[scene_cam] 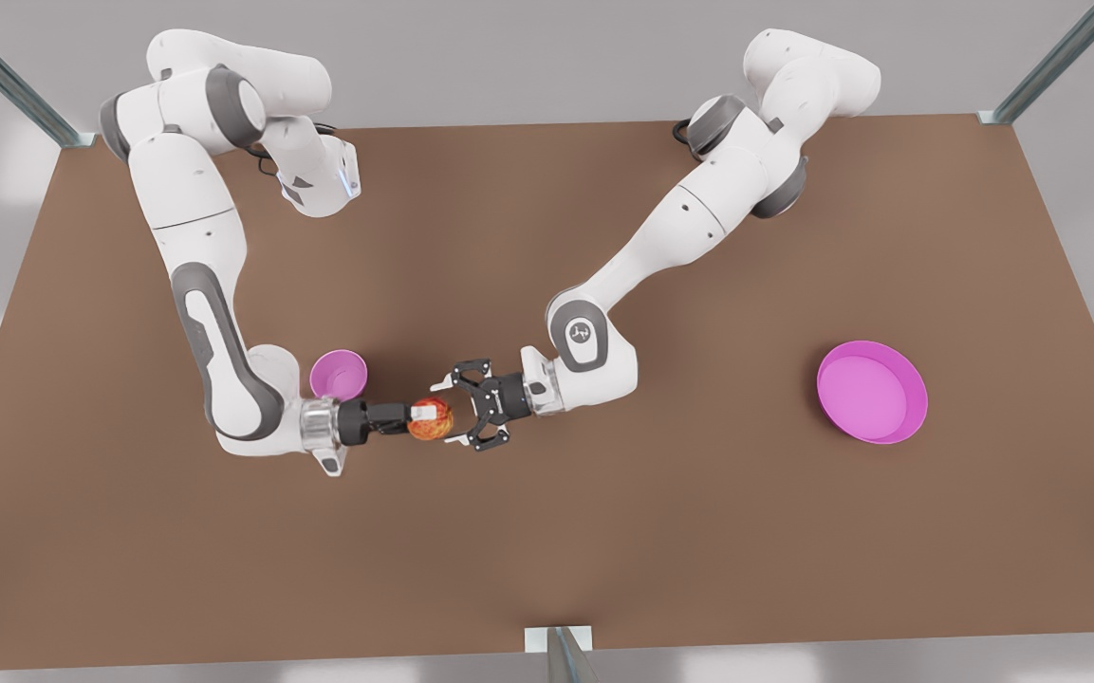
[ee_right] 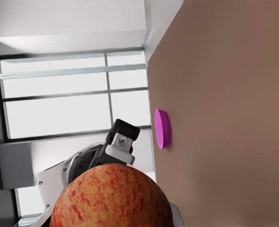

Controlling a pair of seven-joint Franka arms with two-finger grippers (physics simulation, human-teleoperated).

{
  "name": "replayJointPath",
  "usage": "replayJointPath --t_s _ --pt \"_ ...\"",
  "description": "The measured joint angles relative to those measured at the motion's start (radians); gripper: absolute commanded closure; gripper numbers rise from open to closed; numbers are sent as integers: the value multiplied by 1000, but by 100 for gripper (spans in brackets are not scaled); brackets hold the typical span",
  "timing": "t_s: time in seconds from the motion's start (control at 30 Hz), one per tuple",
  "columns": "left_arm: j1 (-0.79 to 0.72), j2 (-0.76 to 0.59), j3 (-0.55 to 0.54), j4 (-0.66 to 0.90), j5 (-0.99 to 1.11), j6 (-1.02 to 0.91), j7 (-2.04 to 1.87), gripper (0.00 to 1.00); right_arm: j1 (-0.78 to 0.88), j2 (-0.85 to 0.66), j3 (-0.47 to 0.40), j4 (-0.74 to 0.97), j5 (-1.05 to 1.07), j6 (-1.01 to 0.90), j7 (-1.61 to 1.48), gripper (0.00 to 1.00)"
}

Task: Use the left arm to pick up the apple from the plate, transfer it to the gripper of the right arm, and then use the right arm to place it into the bowl

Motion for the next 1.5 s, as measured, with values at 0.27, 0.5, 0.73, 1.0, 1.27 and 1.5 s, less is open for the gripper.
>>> replayJointPath --t_s 0.27,0.5,0.73,1.0,1.27,1.5 --pt "333 -300 5 -514 109 -83 4 1 -83 -5 2 -2 -98 -40 -2 19" --pt "740 -618 53 -563 1045 -470 -173 0 -217 -82 9 -94 -307 -84 -4 19" --pt "586 -912 353 -425 1547 -935 -615 0 -283 -172 10 -245 -409 -112 -29 19" --pt "476 -885 525 -430 1531 -1005 -1000 0 -348 -189 10 -277 -521 -142 -60 19" --pt "466 -854 526 -399 1526 -1027 -1250 0 -330 -198 10 -270 -716 -85 -71 19" --pt "464 -861 523 -399 1522 -1037 -1393 0 -305 -185 10 -272 -809 0 -72 19"
